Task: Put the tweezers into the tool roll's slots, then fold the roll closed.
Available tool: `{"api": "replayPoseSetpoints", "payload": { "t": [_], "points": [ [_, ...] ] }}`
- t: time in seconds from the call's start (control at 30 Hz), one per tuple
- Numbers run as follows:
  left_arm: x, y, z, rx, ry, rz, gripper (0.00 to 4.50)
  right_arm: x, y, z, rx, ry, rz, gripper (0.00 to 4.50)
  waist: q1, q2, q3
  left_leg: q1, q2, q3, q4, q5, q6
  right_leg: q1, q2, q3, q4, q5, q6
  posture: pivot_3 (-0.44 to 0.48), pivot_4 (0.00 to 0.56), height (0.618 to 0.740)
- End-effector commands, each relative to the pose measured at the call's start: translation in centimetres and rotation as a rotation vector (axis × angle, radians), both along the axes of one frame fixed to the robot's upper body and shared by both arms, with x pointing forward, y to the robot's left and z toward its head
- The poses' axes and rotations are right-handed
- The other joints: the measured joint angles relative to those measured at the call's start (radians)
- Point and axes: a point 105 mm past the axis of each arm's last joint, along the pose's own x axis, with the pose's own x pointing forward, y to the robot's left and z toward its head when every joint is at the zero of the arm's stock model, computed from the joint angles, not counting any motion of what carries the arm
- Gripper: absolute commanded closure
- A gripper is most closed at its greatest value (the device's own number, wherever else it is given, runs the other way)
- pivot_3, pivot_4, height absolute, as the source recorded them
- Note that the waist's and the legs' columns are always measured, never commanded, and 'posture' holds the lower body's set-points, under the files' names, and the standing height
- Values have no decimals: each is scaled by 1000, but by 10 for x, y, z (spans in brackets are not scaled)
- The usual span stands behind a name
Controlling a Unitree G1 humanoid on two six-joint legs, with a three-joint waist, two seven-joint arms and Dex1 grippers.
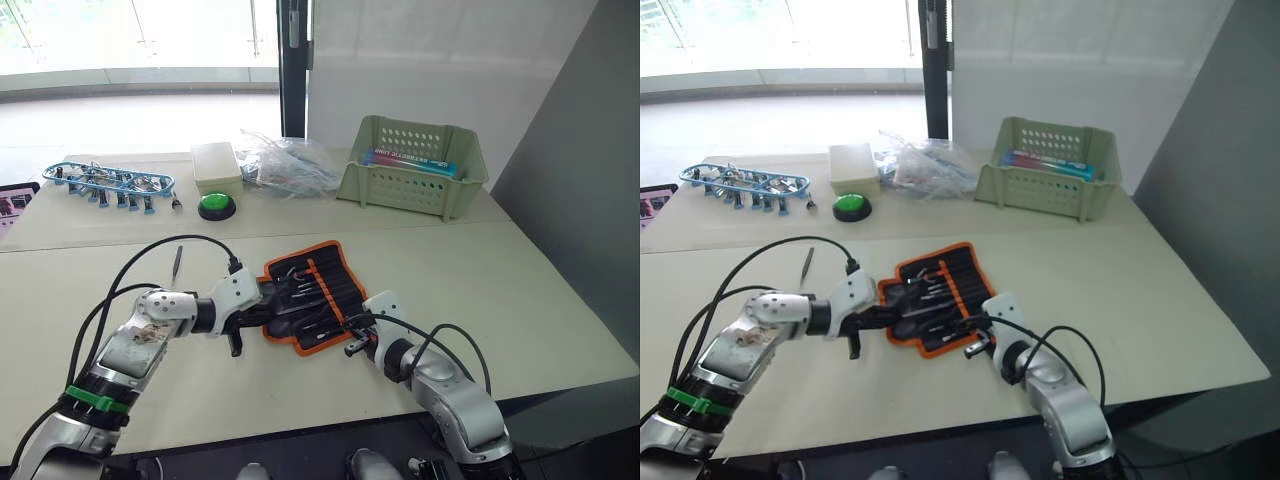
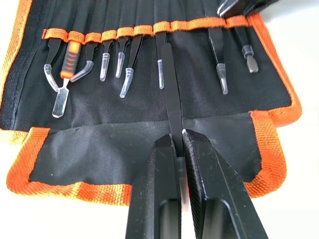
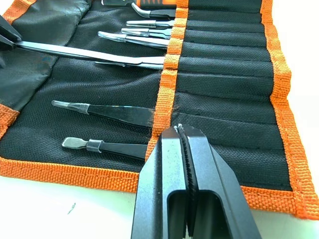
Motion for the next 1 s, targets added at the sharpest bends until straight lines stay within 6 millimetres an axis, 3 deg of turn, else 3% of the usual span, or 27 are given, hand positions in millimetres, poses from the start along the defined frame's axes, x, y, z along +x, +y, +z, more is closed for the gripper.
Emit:
{"api": "replayPoseSetpoints", "payload": {
  "t": [0.03,0.23,0.63,0.73,1.0],
  "points": [
    [0,-14,12,21,-60,-68,4457,-15,-14,-49,-81,205,-53,4500,0,0,0,0,0,0,0,0,0,0,0,0,0,0,0,0,150,736],
    [0,-23,19,22,-66,-114,4457,-16,-14,-49,-78,207,-59,4500,1,0,0,0,0,0,0,0,0,0,0,0,2,0,0,0,150,736],
    [7,-29,15,80,-41,-131,4457,-17,-11,-49,-67,208,-68,4500,3,0,0,0,0,0,1,0,0,0,0,0,3,0,1,0,150,736],
    [15,-28,17,91,-57,-107,4457,-17,-11,-49,-65,209,-71,4500,3,-1,0,0,0,0,1,0,0,1,1,0,3,1,2,0,150,736],
    [12,-19,17,99,-39,-101,4457,-17,-12,-49,-62,208,-78,4500,3,0,0,0,0,0,1,0,1,0,1,0,4,3,5,0,150,736]
  ]
}}
